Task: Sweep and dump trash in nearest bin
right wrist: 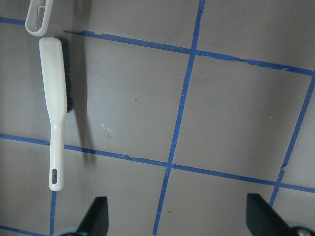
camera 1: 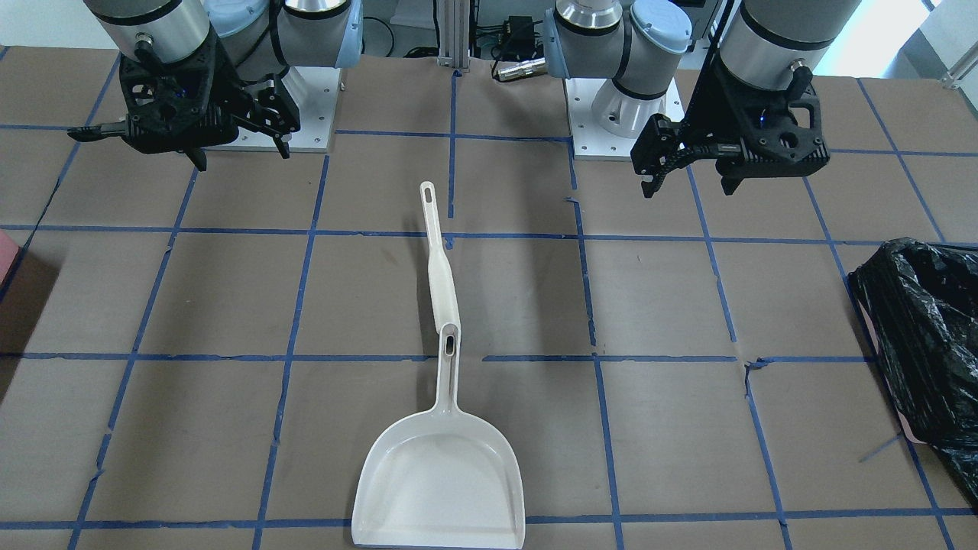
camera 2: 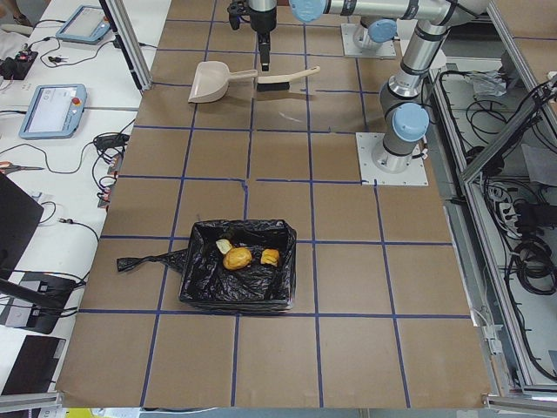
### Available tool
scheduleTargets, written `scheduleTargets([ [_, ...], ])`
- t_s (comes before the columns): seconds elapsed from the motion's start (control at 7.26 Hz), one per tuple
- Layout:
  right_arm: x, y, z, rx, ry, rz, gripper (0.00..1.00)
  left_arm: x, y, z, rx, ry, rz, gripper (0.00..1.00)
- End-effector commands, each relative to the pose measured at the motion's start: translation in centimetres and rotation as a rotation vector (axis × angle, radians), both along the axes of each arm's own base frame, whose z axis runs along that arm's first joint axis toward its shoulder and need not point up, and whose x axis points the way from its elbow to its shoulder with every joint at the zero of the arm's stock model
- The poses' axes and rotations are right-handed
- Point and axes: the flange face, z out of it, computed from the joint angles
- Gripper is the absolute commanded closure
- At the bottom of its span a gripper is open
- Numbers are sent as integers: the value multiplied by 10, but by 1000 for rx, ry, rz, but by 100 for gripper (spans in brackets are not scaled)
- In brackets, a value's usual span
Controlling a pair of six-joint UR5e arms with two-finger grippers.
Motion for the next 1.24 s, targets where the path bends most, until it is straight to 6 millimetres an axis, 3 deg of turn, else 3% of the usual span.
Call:
scheduleTargets([
  [0.0, 0, 0, 0, 0, 0, 1, 0, -1, 1, 4, -5, 7, -4, 0],
  [0.41, 0, 0, 0, -1, 0, -1, 0, -1, 3, -4, 18, -6, -10, 0],
  [1.1, 0, -1, -1, 0, 0, -1, 0, 0, 1, 4, 0, -3, -7, 0],
])
